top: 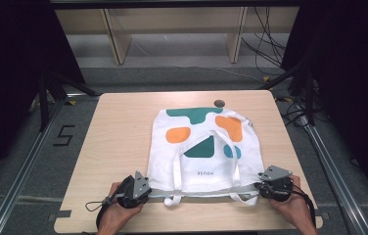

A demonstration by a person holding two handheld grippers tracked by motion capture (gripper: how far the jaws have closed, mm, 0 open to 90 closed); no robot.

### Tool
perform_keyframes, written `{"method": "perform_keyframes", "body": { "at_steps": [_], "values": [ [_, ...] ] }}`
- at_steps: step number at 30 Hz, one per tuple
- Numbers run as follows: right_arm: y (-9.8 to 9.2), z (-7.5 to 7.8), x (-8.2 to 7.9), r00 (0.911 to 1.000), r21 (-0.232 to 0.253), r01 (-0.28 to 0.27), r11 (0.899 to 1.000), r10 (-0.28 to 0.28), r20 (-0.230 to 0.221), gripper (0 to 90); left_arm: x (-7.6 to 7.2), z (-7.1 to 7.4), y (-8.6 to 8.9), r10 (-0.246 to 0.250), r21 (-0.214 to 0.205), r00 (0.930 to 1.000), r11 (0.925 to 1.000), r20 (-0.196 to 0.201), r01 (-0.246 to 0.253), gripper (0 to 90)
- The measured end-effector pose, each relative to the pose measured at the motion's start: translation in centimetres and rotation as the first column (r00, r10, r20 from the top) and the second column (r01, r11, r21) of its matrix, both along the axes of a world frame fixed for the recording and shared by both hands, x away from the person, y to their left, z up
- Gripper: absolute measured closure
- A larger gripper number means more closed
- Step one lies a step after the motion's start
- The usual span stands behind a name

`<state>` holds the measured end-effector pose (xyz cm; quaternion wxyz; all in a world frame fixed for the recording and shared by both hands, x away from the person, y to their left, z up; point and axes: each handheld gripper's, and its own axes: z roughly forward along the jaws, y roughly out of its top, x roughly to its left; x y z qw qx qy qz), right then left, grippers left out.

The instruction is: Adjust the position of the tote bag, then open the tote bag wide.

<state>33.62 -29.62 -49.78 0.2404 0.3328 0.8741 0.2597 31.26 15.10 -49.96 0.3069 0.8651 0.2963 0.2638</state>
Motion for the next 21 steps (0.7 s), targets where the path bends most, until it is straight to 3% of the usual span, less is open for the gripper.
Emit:
{"method": "perform_keyframes", "body": {
  "at_steps": [1,3,6,9,10,11,12,18,21],
  "values": [
    [0.0,0.0,0.0,1.0,0.0,0.0,1.0,0.0,0.0,64.7,0.0,0.0,-0.1,-0.001,0.011,1.0,0.9999,-0.005,0.001,63.2],
    [-0.1,0.0,-0.1,0.9999,0.017,-0.012,1.0,0.012,0.0,73.9,0.4,-0.1,-0.4,-0.007,0.005,0.9999,1.0,0.008,0.007,60.7],
    [-0.2,0.0,-0.1,0.9998,0.024,-0.019,1.0,0.019,0.004,76.9,0.9,-0.3,-0.7,-0.006,0.01,0.9999,0.9999,0.011,0.005,60.9],
    [-0.4,0.4,-0.2,0.9998,0.046,-0.017,0.999,0.017,0.013,81.2,1.2,-0.6,-1.0,-0.021,0.058,0.9997,0.9981,-0.014,0.022,71.0],
    [-0.6,0.6,-0.1,0.9982,0.046,-0.037,0.998,0.035,0.049,81.9,1.2,-0.6,-1.0,-0.023,0.075,0.9995,0.9968,-0.022,0.025,74.1],
    [-0.7,0.9,-0.3,0.9978,0.059,-0.027,0.998,0.023,0.062,82.9,1.2,-0.8,-1.2,-0.027,0.063,0.9995,0.9976,-0.015,0.027,78.5],
    [-0.7,0.9,-0.3,0.9978,0.059,-0.027,0.998,0.023,0.062,82.9,1.2,-0.6,-1.2,-0.027,0.081,0.9996,0.9963,-0.011,0.028,78.5],
    [-0.9,1.6,-1.0,0.9947,0.077,-0.019,0.997,0.011,0.102,82.3,0.5,0.1,-1.0,-0.051,0.048,0.9985,0.9976,0.021,0.05,82.2],
    [-1.0,1.3,-0.8,0.9965,0.09,-0.012,0.996,0.005,0.084,79.1,0.2,0.7,-0.9,-0.05,0.039,0.9982,0.998,0.033,0.049,82.2]
  ]
}}
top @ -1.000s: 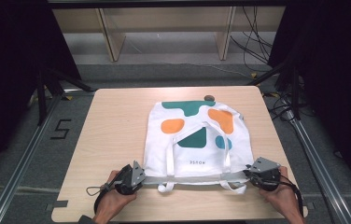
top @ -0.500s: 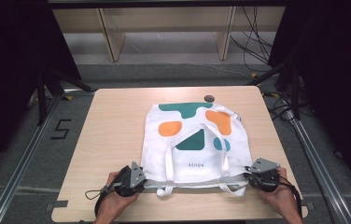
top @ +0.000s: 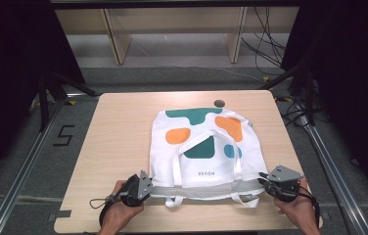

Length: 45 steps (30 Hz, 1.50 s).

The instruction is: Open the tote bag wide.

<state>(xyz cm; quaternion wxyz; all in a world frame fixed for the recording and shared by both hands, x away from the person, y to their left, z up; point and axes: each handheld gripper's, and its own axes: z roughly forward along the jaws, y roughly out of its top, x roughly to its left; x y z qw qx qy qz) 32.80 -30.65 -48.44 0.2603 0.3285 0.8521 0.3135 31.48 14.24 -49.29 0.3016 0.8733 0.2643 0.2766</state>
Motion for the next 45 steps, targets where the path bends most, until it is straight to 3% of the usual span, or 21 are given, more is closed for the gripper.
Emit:
{"method": "perform_keyframes", "body": {
  "at_steps": [2,3,4,7,13,17,20,22,24,27,29,31,32,33,34,37,39,41,42,43,45],
  "values": [
    [0.0,-0.5,0.2,0.9991,-0.02,0.016,1.0,-0.016,-0.04,71.1,0.2,-0.2,-0.1,0.004,-0.004,1.0,1.0,-0.009,-0.004,82.2],
    [0.1,-1.1,0.5,0.9988,-0.056,0.019,0.998,-0.021,-0.044,68.5,0.3,-0.3,-0.1,0.003,0.006,0.9999,1.0,-0.016,-0.002,82.3],
    [0.3,-1.3,0.4,0.9969,-0.055,0.038,0.998,-0.041,-0.067,68.4,0.4,-0.5,-0.2,0.001,-0.001,0.9998,1.0,-0.018,-0.001,82.3],
    [0.8,-1.5,0.7,0.9969,-0.088,0.026,0.996,-0.033,-0.071,68.1,0.3,-0.5,0.0,0.004,-0.007,0.9999,1.0,-0.017,-0.004,81.5],
    [0.9,-1.2,0.7,0.9981,-0.075,0.004,0.997,-0.009,-0.061,83.1,0.1,-0.2,0.1,0.008,-0.002,0.9999,1.0,0.007,-0.008,81.9],
    [0.7,-0.2,0.5,1.0,-0.024,-0.003,1.0,0.002,-0.004,86.3,0.1,0.8,0.5,0.012,-0.05,0.9989,0.9987,0.045,-0.009,83.1],
    [0.3,0.9,0.3,0.999,0.053,0.017,0.998,-0.019,0.041,87.3,0.0,1.8,0.8,0.012,-0.07,0.9971,0.9975,0.075,-0.006,83.3],
    [0.4,1.6,0.1,0.9972,0.069,0.015,0.998,-0.02,0.072,87.9,-0.1,2.3,0.8,0.025,-0.095,0.9957,0.9953,0.09,-0.017,83.4],
    [0.6,2.5,-0.1,0.996,0.12,0.032,0.992,-0.041,0.079,88.0,-0.1,2.9,0.9,0.034,-0.132,0.9937,0.9911,0.107,-0.02,83.5],
    [0.2,3.8,0.0,0.9916,0.157,0.005,0.988,-0.025,0.127,88.1,-0.2,4.2,1.2,0.039,-0.161,0.9908,0.9868,0.129,-0.018,83.8],
    [0.2,5.0,0.0,0.9869,0.196,-0.005,0.981,-0.027,0.159,88.2,-0.2,5.5,1.2,0.03,-0.16,0.9851,0.9871,0.17,-0.002,84.0],
    [0.2,5.9,-0.1,0.9887,0.236,0.007,0.972,-0.043,0.144,88.3,-0.3,6.7,1.3,0.028,-0.169,0.9807,0.9856,0.193,0.005,84.2],
    [0.0,7.0,0.1,0.9849,0.257,-0.002,0.966,-0.043,0.168,88.3,-0.3,7.3,1.2,0.029,-0.181,0.9788,0.9834,0.203,0.008,84.4],
    [0.0,7.0,0.1,0.9849,0.257,-0.002,0.966,-0.043,0.168,88.3,-0.2,7.8,1.3,0.03,-0.182,0.9759,0.9833,0.216,0.01,84.4],
    [-0.1,7.4,0.4,0.9776,0.258,-0.019,0.966,-0.036,0.207,88.3,0.0,8.6,1.3,0.033,-0.187,0.9734,0.9823,0.227,0.01,84.7],
    [0.2,9.4,0.5,0.9693,0.288,-0.026,0.957,-0.047,0.242,88.4,0.5,9.9,1.5,0.03,-0.203,0.9628,0.9788,0.268,0.026,85.2],
    [0.1,10.5,0.6,0.9603,0.282,-0.044,0.959,-0.037,0.277,88.4,0.7,10.7,1.7,0.047,-0.236,0.9571,0.9716,0.286,0.023,85.4],
    [0.4,11.7,0.7,0.9524,0.285,-0.048,0.957,-0.042,0.302,88.5,0.7,11.6,1.8,0.044,-0.226,0.9465,0.9735,0.32,0.031,85.6],
    [0.4,12.1,0.7,0.949,0.281,-0.054,0.958,-0.038,0.313,88.5,0.6,12.3,1.9,0.043,-0.233,0.9384,0.9717,0.343,0.04,85.8],
    [0.6,12.7,0.7,0.946,0.278,-0.057,0.959,-0.037,0.322,88.5,0.6,12.7,2.0,0.042,-0.234,0.9364,0.9711,0.348,0.044,85.9],
    [0.8,13.7,0.8,0.9395,0.262,-0.071,0.962,-0.024,0.342,88.6,0.5,13.9,2.1,0.053,-0.246,0.9236,0.9681,0.38,0.046,86.0]
  ]
}}
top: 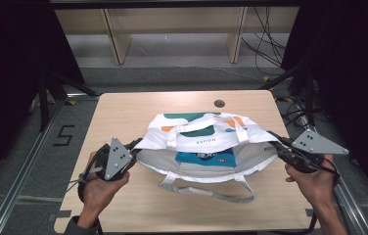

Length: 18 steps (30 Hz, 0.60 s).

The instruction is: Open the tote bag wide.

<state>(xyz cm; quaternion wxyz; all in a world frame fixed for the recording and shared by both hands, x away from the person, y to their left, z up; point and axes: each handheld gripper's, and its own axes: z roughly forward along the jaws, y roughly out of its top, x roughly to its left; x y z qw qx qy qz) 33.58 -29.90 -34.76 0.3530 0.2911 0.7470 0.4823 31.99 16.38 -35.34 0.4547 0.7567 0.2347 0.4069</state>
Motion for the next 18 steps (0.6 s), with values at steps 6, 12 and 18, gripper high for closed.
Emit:
{"method": "perform_keyframes", "body": {
  "at_steps": [6,12,18],
  "values": [
    [0.1,3.4,-0.3,0.9987,0.002,-0.01,1.0,0.009,0.05,88.6,-0.9,3.8,0.0,0.02,-0.002,0.993,0.9998,0.117,-0.019,86.3],
    [-0.4,6.9,-0.6,0.9953,0.018,-0.033,0.999,0.031,0.092,88.7,-2.0,7.0,-0.2,0.017,0.011,0.9797,0.9997,0.2,-0.02,86.4],
    [-0.3,8.2,0.2,0.9956,0.036,-0.044,0.998,0.041,0.084,88.7,-0.9,7.2,0.1,0.016,-0.062,0.983,0.9981,0.183,-0.005,86.3]
  ]
}}
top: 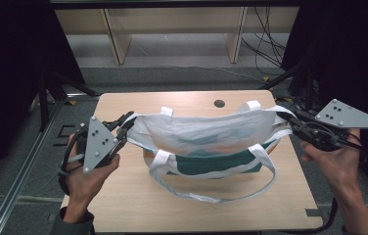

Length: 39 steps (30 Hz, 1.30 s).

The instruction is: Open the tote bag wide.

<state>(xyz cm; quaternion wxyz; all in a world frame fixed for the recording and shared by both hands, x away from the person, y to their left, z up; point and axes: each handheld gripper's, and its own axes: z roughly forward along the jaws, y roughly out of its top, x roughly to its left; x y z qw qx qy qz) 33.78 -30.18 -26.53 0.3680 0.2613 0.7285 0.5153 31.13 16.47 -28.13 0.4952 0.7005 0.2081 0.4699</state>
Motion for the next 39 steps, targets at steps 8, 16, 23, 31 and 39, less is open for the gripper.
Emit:
{"method": "perform_keyframes", "body": {
  "at_steps": [8,16,23,31,39],
  "values": [
    [0.3,-1.1,2.3,0.9997,-0.011,0.021,1.0,-0.021,-0.014,88.6,2.4,-1.6,0.2,0.005,-0.044,0.998,0.999,-0.063,-0.008,86.0],
    [0.4,-3.6,3.4,0.9971,-0.036,0.044,0.998,-0.047,-0.061,88.6,3.8,-5.2,0.3,-0.01,-0.059,0.9858,0.9983,-0.167,0.0,85.6],
    [0.6,-4.3,4.1,0.9948,-0.057,0.078,0.995,-0.081,-0.062,88.5,6.5,-6.4,-0.2,-0.006,-0.1,0.9711,0.9948,-0.238,-0.018,85.0],
    [0.6,-6.1,5.0,0.991,-0.067,0.091,0.994,-0.097,-0.092,88.4,9.7,-8.1,-0.9,0.002,-0.145,0.9372,0.9879,-0.349,-0.056,84.3],
    [0.9,-9.1,5.7,0.9827,-0.062,0.085,0.994,-0.094,-0.16,88.4,11.7,-9.7,-1.6,0.032,-0.155,0.9118,0.9824,-0.409,-0.104,82.9]
  ]
}}
